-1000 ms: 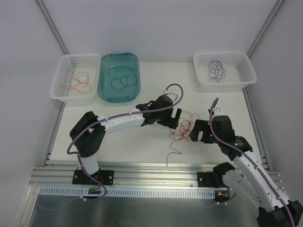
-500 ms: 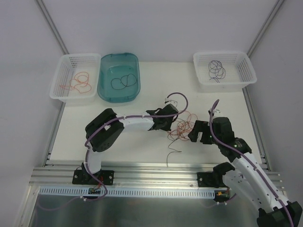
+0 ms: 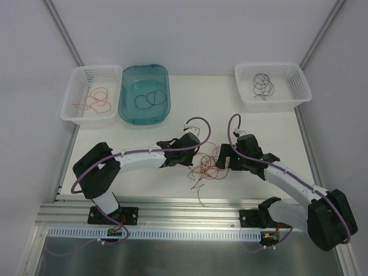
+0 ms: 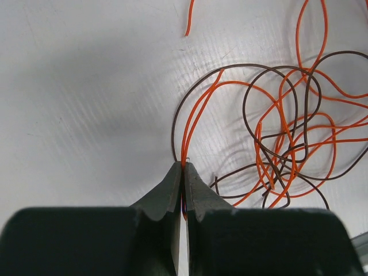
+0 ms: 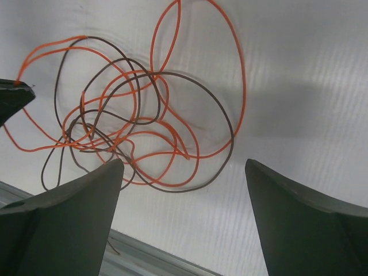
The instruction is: Untangle the cables
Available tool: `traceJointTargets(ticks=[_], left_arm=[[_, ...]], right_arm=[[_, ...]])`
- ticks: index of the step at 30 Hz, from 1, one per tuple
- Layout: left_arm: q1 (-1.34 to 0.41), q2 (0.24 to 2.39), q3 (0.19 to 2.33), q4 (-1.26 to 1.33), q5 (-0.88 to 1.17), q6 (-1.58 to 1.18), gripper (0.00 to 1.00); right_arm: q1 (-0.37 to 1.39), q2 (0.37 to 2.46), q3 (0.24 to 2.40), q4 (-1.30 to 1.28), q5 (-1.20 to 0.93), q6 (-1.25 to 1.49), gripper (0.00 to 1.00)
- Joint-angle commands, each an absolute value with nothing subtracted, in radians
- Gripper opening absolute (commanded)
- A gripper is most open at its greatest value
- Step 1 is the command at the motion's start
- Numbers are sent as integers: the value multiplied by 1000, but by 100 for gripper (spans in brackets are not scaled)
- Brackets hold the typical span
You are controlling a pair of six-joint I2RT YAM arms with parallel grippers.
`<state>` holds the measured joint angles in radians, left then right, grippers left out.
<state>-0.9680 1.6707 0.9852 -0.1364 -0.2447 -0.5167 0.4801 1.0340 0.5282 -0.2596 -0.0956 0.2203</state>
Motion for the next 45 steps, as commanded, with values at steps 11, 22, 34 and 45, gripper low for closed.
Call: traceJointTargets(ticks=[11,22,34,45], left_arm=[[-954,1513,861,-112,-316,-538,0],[-776,1292,663,-114,-316,-540,0],[-635,1157,514,-106,-298,-561,0],[-560,1117,456,-100,-282,-577,0]], right_arm=[[534,1177,586,-141,-58,212,17],[499,752,866,-500,104,57,1],[495,482,1077,-543,195,6,1],[495,501,1046,-555,221,8,1]])
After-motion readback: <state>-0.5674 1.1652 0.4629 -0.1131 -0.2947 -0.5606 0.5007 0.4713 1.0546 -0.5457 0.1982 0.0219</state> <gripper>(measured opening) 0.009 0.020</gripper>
